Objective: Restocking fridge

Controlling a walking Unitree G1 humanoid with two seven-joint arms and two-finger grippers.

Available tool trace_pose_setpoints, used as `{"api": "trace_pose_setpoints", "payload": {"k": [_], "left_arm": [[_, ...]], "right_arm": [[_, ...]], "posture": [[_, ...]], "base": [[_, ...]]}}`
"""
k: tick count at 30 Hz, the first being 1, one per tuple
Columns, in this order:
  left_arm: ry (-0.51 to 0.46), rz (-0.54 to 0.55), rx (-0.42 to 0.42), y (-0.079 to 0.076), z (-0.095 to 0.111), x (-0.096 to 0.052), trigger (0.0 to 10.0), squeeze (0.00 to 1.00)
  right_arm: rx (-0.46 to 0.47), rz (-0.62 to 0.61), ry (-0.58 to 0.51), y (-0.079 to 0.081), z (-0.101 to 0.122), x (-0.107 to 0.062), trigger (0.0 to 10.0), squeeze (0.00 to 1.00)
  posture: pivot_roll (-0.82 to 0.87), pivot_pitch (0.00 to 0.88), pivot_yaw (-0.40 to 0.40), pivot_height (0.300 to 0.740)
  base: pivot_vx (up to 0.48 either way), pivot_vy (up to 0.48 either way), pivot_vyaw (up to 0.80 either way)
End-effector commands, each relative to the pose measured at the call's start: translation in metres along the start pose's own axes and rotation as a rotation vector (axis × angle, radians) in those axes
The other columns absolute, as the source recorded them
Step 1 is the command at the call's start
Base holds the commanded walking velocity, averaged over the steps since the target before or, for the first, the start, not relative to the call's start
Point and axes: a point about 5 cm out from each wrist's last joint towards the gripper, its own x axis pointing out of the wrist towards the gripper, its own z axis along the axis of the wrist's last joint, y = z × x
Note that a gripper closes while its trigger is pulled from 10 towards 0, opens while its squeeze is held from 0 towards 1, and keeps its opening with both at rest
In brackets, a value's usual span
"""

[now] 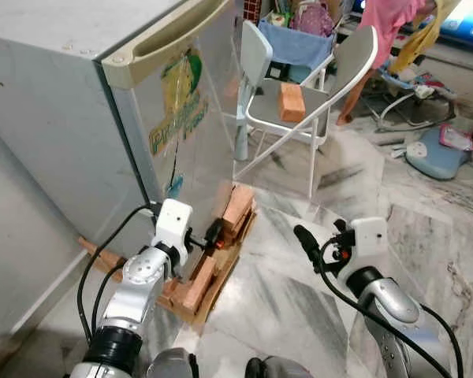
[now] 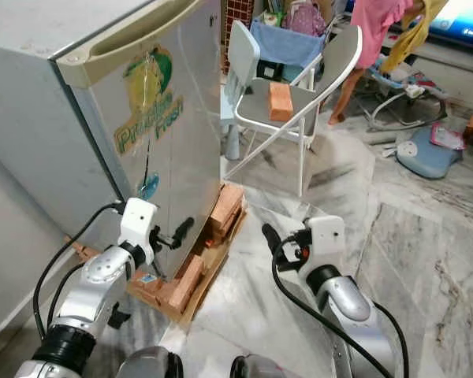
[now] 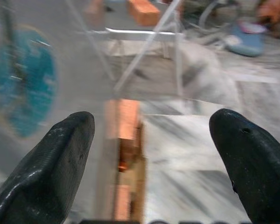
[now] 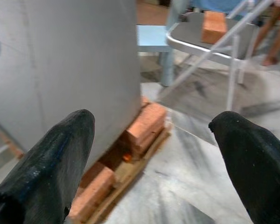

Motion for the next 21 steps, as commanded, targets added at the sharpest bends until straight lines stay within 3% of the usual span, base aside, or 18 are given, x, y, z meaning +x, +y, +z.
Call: {"api": "trace_pose_setpoints", "payload": {"k": [1,5,6,7,8,13,16,17,21], "left_arm": [[-0.040,0.082,0.016,0.013,0.006,-0.003,10.0,0.00],[-0.049,0.181,-0.029,0.035,0.000,-0.020,10.0,0.00],[-0.049,0.181,-0.029,0.035,0.000,-0.020,10.0,0.00],[-0.027,0.188,-0.061,0.039,-0.008,-0.036,10.0,0.00],[-0.014,0.183,-0.062,0.039,-0.012,-0.043,10.0,0.00],[0.013,0.210,-0.049,0.044,-0.022,-0.063,10.0,0.00],[0.012,0.270,-0.018,0.055,-0.023,-0.066,10.0,0.00],[-0.003,0.332,0.000,0.067,-0.021,-0.063,10.0,0.00],[-0.041,0.364,0.023,0.077,-0.007,-0.050,10.0,0.00]], "right_arm": [[-0.007,-0.033,0.012,-0.005,-0.004,-0.002,10.0,0.00],[-0.010,-0.046,0.016,-0.005,-0.007,-0.001,10.0,0.00],[-0.010,-0.046,0.016,-0.005,-0.007,-0.001,10.0,0.00],[-0.011,-0.046,0.024,-0.005,-0.009,-0.001,10.0,0.00],[-0.013,-0.048,0.029,-0.005,-0.010,0.000,10.0,0.00],[-0.024,-0.045,0.053,-0.006,-0.014,0.002,10.0,0.00],[-0.030,-0.039,0.057,-0.006,-0.014,0.004,10.0,0.00],[-0.034,-0.041,0.056,-0.006,-0.013,0.006,10.0,0.00],[-0.038,-0.053,0.038,-0.007,-0.009,0.010,10.0,0.00]], "posture": [[0.05,0.025,-0.013,0.740],[0.05,0.025,-0.013,0.740],[0.05,0.025,-0.013,0.740],[0.07,0.033,-0.012,0.740],[0.07,0.034,-0.014,0.740],[0.09,0.040,-0.023,0.740],[0.10,0.043,-0.027,0.740],[0.10,0.044,-0.029,0.740],[0.10,0.048,-0.037,0.740]], "base": [[0.000,0.000,0.00],[0.000,0.000,0.00],[0.000,0.000,0.00],[0.000,0.000,0.00],[0.000,0.000,0.00],[0.000,0.000,0.00],[0.000,0.000,0.00],[0.000,0.000,0.00],[0.000,0.000,0.00]]}}
